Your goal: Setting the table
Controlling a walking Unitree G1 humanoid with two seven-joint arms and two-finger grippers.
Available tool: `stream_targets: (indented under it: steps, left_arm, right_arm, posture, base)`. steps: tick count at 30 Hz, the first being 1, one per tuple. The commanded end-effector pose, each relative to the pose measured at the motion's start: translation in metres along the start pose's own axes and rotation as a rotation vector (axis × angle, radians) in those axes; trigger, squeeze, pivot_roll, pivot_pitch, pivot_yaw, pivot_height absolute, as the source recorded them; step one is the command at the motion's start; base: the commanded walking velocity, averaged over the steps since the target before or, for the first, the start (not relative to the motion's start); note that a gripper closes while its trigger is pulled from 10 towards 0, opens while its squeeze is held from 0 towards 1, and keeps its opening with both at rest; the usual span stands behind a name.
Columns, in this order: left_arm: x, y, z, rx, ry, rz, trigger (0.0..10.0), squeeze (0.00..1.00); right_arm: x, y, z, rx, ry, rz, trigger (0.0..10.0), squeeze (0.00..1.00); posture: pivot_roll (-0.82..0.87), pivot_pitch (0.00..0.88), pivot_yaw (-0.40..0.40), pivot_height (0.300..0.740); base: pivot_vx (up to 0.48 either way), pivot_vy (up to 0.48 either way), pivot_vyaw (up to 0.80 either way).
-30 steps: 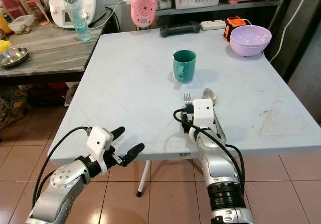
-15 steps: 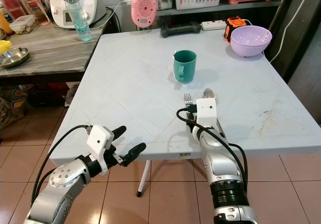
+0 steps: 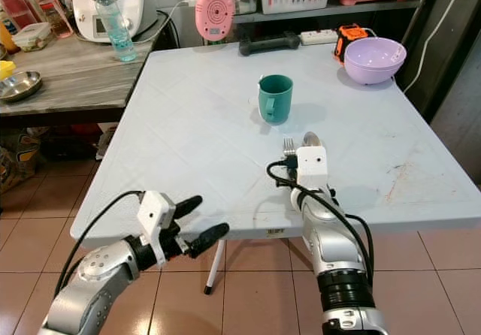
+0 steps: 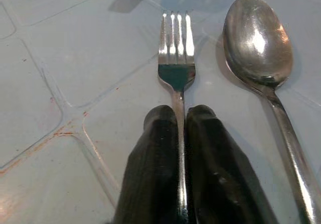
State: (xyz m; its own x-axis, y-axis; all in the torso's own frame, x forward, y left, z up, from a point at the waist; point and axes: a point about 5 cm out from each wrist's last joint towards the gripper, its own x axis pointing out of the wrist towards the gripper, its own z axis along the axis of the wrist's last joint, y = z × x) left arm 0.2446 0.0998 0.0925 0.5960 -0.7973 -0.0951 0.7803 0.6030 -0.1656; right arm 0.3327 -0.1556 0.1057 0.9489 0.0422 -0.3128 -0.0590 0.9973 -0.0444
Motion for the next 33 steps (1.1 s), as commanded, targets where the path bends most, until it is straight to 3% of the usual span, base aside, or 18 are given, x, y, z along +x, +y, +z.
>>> stream_targets:
  steps: [1,24,33]
  left_arm:
    - [-0.001,0.003,-0.002,0.004,0.015,-0.012,10.0,0.0]
    - [0.003,-0.001,-0.009,0.008,0.022,-0.026,10.0,0.0]
    - [0.006,0.005,0.012,0.063,-0.027,0.062,10.0,0.0]
  right_arm:
    - [0.0,0.005,-0.017,0.017,0.073,0.017,0.0,0.0]
    - [-0.001,0.012,-0.014,0.058,0.065,0.03,0.0,0.0]
    - [-0.014,0.024,0.025,0.057,-0.131,0.059,0.0,0.0]
  posture:
    - [-0.18,0.07,0.101,0.74]
    - [-0.18,0.071,0.103,0.74]
    - [-0.18,0.068,0.1,0.74]
  base:
    - [0.0,0.0,0.0]
    - [0.0,0.0,0.0]
    - [0.0,0.0,0.0]
